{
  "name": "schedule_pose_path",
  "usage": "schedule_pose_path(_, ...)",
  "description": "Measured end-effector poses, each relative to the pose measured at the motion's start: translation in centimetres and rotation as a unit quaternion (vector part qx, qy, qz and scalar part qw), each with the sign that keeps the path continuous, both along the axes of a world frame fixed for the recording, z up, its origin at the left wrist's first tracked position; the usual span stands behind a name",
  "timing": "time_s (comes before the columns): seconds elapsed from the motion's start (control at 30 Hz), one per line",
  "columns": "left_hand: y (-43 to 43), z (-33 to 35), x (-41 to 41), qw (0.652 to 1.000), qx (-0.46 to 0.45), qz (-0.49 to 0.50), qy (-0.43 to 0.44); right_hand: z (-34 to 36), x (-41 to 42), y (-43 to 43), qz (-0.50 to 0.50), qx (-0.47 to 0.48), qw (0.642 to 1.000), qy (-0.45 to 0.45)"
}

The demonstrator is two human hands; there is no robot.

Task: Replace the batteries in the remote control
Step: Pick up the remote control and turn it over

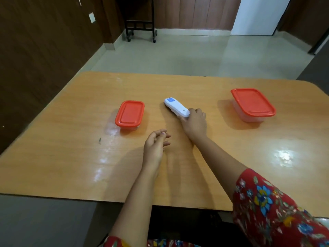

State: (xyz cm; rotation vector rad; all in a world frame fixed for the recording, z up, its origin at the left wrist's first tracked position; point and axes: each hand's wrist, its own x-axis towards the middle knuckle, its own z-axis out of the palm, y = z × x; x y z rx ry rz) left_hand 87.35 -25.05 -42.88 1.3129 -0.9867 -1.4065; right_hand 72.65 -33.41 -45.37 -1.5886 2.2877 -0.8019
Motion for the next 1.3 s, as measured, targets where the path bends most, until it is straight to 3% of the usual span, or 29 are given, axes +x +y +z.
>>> schedule_pose_path(0.1,0.3,0.4,0.0,1.000,0.003,0.003,0.002,1.1,-0.2,4.2,0.006,-0.054,0.987,-0.149)
schedule_pose_path(0.27,0.9,1.2,-0.1,0.999,0.036,0.019,0.030,3.6,-0.5,12.1,0.027,-0.069,0.926,-0.369)
schedule_pose_path(0.47,1.1,2.1,0.4,0.966,0.126,0.011,0.227,4.0,-1.6,17.7,0.061,-0.067,0.917,-0.389)
schedule_pose_path(0.7,1.8,1.9,0.1,0.968,0.121,-0.019,0.221,3.7,-3.0,16.8,0.117,-0.018,0.877,-0.466)
schedule_pose_path(0.77,1.7,2.0,0.3,0.965,0.120,-0.019,0.233,3.7,-3.2,16.1,0.113,-0.041,0.842,-0.526)
schedule_pose_path(0.87,1.9,2.3,0.1,0.958,0.140,-0.048,0.244,3.7,-3.1,15.1,0.067,-0.092,0.718,-0.687)
schedule_pose_path(0.93,2.4,2.4,-0.6,0.959,0.145,-0.079,0.231,3.4,-2.6,14.6,0.026,-0.085,0.668,-0.739)
schedule_pose_path(1.03,3.2,2.3,-1.6,0.965,0.146,-0.107,0.192,2.6,-1.6,14.3,-0.015,-0.008,0.662,-0.749)
schedule_pose_path(1.13,3.7,2.1,-1.7,0.974,0.137,-0.137,0.116,2.7,-1.3,14.0,-0.053,-0.007,0.617,-0.785)
schedule_pose_path(1.23,3.4,2.2,-1.3,0.989,0.081,-0.124,-0.020,3.0,-1.6,13.8,-0.052,-0.022,0.632,-0.773)
schedule_pose_path(1.3,3.0,2.2,-1.0,0.996,0.053,-0.072,-0.023,3.3,-1.6,14.1,-0.043,-0.005,0.662,-0.748)
